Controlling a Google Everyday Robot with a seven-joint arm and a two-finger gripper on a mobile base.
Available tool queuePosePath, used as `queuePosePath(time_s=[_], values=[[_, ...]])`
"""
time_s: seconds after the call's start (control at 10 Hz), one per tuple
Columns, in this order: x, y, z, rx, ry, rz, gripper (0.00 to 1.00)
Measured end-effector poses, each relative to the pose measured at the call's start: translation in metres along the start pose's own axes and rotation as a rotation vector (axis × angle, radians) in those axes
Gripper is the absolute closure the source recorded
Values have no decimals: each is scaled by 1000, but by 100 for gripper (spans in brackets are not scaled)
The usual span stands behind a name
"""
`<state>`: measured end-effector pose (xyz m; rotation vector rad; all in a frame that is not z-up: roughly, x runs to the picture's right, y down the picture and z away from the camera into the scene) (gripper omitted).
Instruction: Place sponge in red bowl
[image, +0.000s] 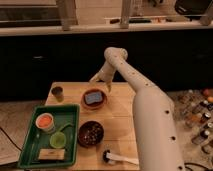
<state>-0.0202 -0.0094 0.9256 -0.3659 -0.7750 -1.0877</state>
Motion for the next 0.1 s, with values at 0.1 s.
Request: queuePosePath(time_s=[0.1], values=[[0, 0, 0, 0, 0, 0, 20]])
